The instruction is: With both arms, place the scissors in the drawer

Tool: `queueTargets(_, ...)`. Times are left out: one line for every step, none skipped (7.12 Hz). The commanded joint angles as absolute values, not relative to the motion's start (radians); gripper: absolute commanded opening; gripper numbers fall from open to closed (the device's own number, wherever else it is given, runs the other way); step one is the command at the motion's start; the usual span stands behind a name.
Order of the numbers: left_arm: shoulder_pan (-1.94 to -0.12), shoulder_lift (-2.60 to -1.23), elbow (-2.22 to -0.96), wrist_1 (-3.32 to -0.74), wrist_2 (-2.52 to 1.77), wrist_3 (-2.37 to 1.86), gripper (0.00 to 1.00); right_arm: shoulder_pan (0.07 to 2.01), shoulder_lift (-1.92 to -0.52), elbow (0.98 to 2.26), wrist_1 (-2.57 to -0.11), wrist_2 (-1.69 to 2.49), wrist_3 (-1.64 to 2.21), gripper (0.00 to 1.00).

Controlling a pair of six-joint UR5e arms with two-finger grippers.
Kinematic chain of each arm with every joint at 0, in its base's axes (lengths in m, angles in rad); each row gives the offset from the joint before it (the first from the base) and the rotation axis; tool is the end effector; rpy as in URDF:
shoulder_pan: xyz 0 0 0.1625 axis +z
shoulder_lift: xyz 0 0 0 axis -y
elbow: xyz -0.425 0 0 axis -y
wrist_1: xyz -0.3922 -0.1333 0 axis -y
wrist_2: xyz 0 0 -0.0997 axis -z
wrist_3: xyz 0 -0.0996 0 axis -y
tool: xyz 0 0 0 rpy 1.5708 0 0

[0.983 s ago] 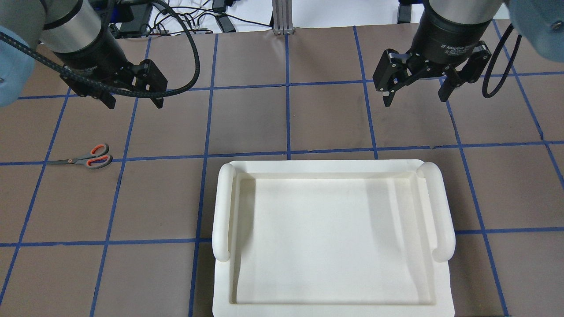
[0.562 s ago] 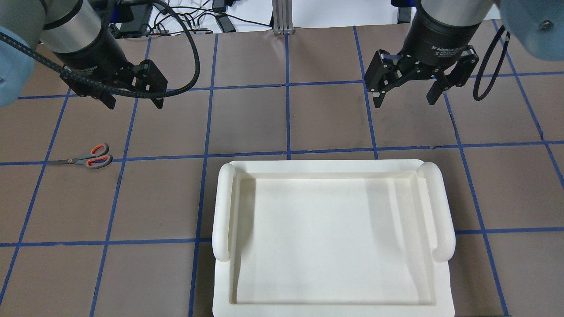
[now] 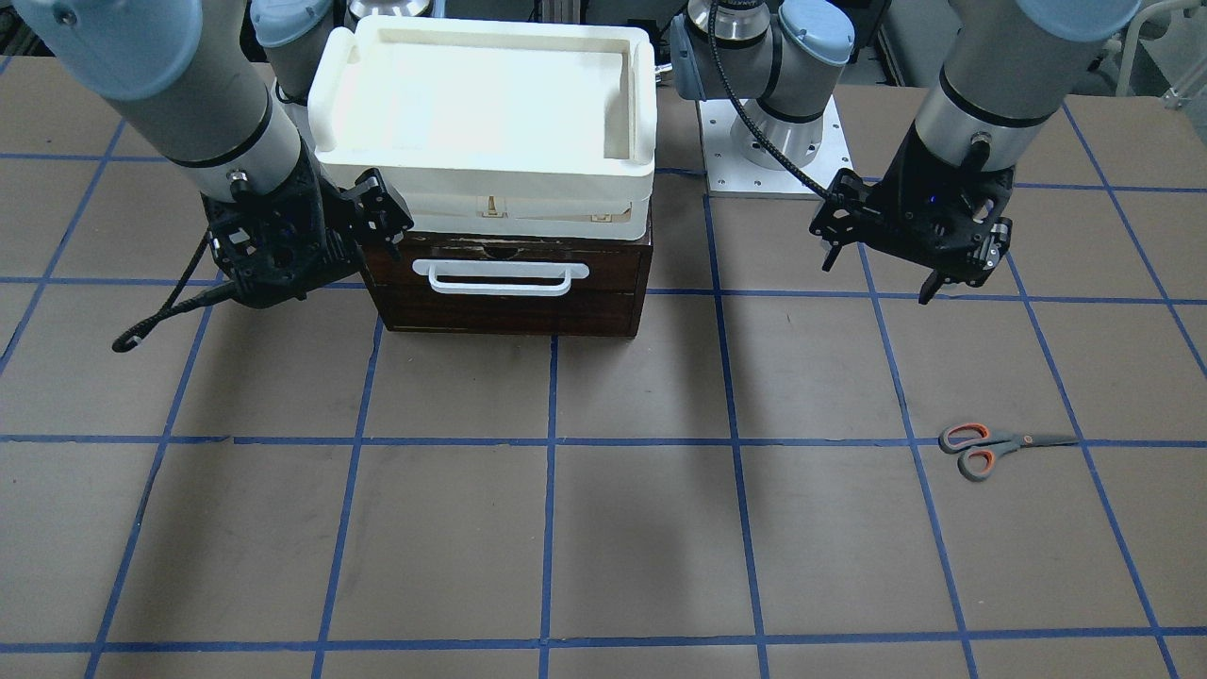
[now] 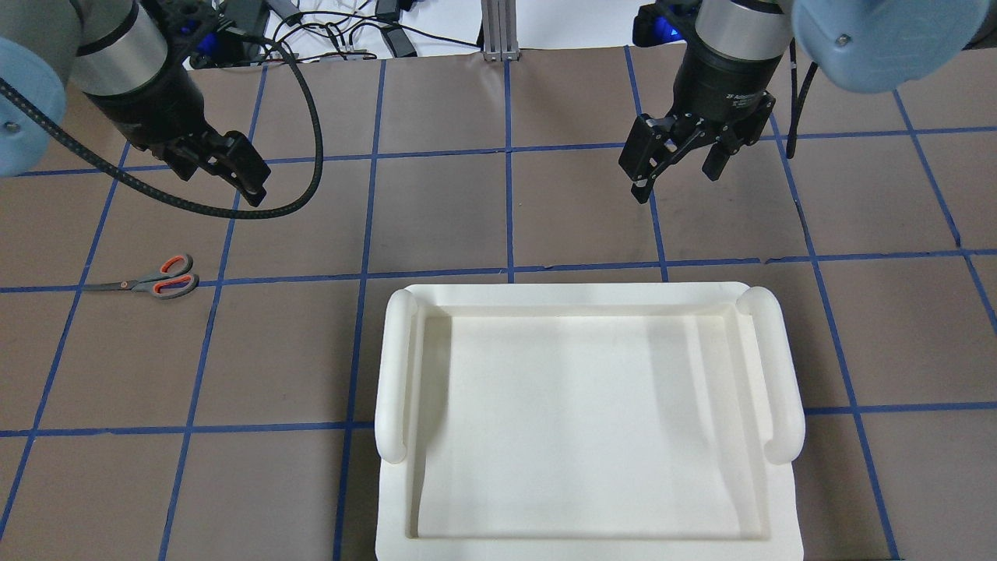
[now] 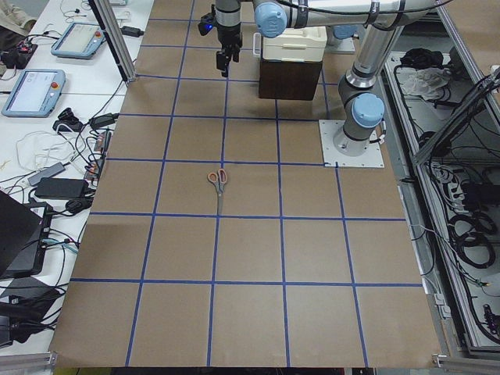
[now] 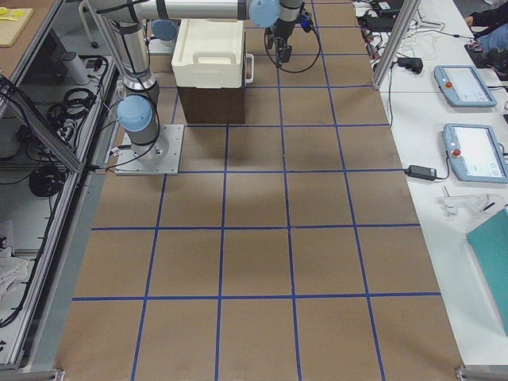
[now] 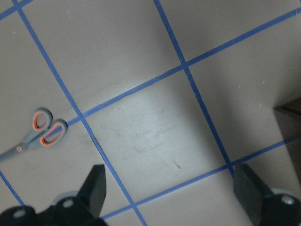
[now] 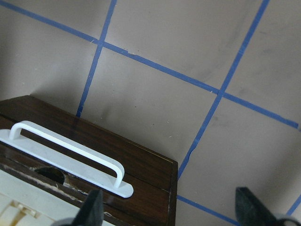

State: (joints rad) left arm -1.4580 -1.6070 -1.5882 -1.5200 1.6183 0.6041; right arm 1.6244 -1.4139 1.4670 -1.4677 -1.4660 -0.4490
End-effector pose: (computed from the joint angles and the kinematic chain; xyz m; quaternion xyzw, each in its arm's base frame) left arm -0.0707 -0.5177 0.4664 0.2432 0.9697 0.0096 0.0217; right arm 0.1725 -0.5327 0.4481 -0.2436 0.9653 0.0661 0.0665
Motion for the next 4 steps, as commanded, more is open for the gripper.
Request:
queueTargets(-1.375, -1.646, -1.618, -1.513, 1.705, 0.975, 0.97, 1.624, -1.373, 1.466, -1.485, -1.451, -0.799, 1.00)
queueTargets(-1.327, -1.667, -1.623, -1.508, 1.733, 1.182, 1.00, 1.624, -1.353, 1.468, -1.486, -1.451, -0.899, 1.00)
queueTargets(-1.290, -1.695, -1.626, -1.485, 1.733, 1.298, 1.00, 1.624, -1.323, 1.467, -1.488, -1.451, -0.982, 1.00)
queueTargets(-1.263, -1.725, -1.635, -1.436, 1.747, 1.454, 1.00, 1.626, -1.306, 1.468, -1.508, -1.451, -1.071, 1.00)
